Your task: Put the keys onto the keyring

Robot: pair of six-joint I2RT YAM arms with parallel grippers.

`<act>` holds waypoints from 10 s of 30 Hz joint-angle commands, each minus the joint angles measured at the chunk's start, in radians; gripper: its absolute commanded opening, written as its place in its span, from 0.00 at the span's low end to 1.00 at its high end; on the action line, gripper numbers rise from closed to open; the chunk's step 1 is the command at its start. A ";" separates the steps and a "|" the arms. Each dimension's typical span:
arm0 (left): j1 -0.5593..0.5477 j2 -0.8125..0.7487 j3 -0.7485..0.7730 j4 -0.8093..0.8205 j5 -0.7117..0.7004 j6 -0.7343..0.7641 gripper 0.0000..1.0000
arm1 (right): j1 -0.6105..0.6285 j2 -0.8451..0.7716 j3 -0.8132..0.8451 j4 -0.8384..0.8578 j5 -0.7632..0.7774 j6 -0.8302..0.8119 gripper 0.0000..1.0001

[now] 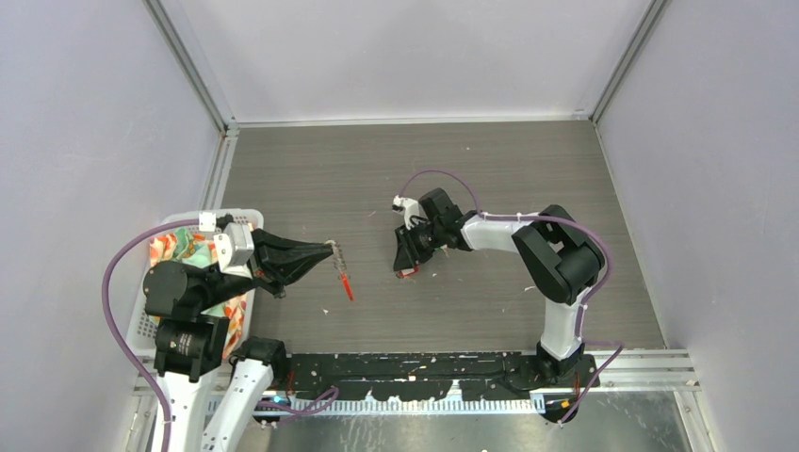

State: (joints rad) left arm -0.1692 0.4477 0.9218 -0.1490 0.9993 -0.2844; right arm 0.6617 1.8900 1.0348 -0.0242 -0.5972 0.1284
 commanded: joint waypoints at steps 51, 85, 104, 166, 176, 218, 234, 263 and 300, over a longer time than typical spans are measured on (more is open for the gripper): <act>-0.001 -0.078 -0.063 -0.024 0.155 0.172 0.00 | 0.485 -0.856 0.088 -0.053 0.297 0.339 0.01; -0.001 -0.060 0.018 0.033 0.529 0.680 0.00 | 0.484 -0.892 -0.003 0.183 0.224 0.392 0.01; -0.001 0.011 -0.058 0.052 0.099 0.128 0.00 | 0.465 -0.791 0.119 0.000 0.454 0.490 0.01; -0.001 -0.092 -0.164 0.088 -0.008 0.151 0.00 | 0.404 -0.660 0.111 0.181 0.339 0.768 0.01; -0.001 -0.105 -0.172 0.077 0.023 0.198 0.00 | 0.396 -0.668 0.090 0.223 0.337 0.793 0.01; -0.001 -0.103 -0.163 0.002 -0.026 0.266 0.00 | 0.390 -0.727 0.148 0.072 0.338 0.709 0.01; -0.001 -0.139 -0.265 0.084 -0.096 0.243 0.00 | 0.401 -0.695 0.193 0.101 0.298 0.816 0.01; -0.001 -0.143 -0.247 0.127 -0.069 0.224 0.00 | 0.372 -0.637 0.051 0.259 0.287 0.953 0.01; -0.001 -0.148 -0.241 0.105 -0.008 0.281 0.00 | 0.362 -0.630 0.003 0.368 0.290 1.002 0.01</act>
State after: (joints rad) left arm -0.1699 0.2977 0.6495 -0.0723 0.9878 -0.0170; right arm 1.0252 1.2705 1.0431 0.2707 -0.3016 1.1156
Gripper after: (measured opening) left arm 0.008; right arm 0.022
